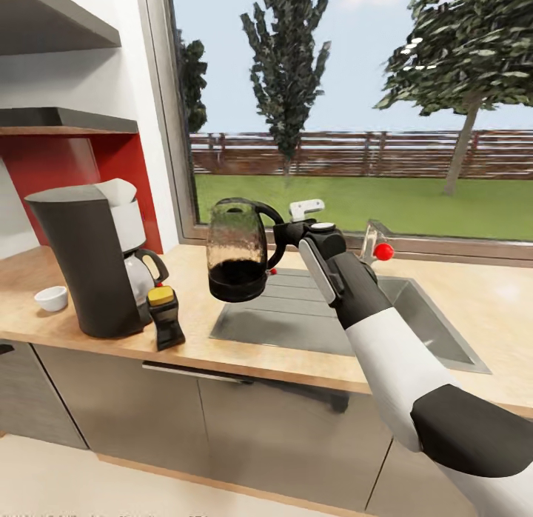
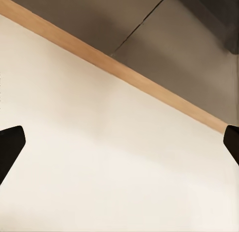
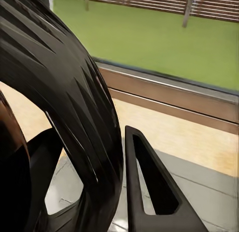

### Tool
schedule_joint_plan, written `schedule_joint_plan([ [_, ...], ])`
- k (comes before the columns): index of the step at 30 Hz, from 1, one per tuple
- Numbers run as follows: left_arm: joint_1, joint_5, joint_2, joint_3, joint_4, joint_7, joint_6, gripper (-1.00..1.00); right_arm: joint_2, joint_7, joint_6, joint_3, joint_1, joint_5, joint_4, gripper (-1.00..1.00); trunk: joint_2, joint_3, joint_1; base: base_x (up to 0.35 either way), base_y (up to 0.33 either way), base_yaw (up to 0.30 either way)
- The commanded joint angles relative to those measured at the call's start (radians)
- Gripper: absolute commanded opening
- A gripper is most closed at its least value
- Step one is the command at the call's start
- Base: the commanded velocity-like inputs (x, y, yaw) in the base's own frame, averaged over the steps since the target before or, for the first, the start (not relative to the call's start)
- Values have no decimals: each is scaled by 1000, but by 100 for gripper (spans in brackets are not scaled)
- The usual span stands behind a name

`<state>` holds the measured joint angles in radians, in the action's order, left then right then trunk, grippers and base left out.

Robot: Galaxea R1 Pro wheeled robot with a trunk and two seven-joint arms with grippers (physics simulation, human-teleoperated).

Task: Set up a coffee station on the kitchen countertop: keep the coffee maker on the countertop, move the bottle of coffee from the kitchen shelf to the counter next to the coffee maker, place a paper coffee filter on top of the coffee maker, put the saucer next to the coffee maker with the coffee cup on the saucer, and place the electric kettle next to the coffee maker.

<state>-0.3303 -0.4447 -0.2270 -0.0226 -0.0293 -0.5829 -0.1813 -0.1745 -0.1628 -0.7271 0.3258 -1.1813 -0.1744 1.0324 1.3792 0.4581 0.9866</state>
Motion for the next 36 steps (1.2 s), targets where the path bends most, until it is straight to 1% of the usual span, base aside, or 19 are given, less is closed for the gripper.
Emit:
schedule_joint_plan([
  [1,-1,2,0,-2,2,-3,-4,100,0,-9,-3,1,-1,-10,1,-100,1,1,0,0,-160,170],
  [14,-1,1,0,-2,2,-4,-4,100,0,-9,-3,1,0,-9,2,-100,1,1,0,0,-28,238],
  [18,-1,1,0,-2,2,-3,-4,100,0,-9,-1,1,0,-8,2,-100,1,1,0,2,0,53],
  [24,-1,1,0,-2,2,-3,-4,100,0,-13,1,-1,2,-7,0,-100,1,1,0,107,0,9],
  [34,-1,2,0,-2,2,-3,-4,100,0,-18,2,1,2,-1,-11,-100,1,1,0,13,0,1],
  [35,-1,2,0,-2,2,-3,-4,100,0,-33,2,1,2,-1,-12,-100,1,1,0,8,6,0],
  [36,-1,1,0,-2,2,-3,-4,100,0,-73,2,2,2,-4,-14,-100,1,1,0,63,55,0],
])
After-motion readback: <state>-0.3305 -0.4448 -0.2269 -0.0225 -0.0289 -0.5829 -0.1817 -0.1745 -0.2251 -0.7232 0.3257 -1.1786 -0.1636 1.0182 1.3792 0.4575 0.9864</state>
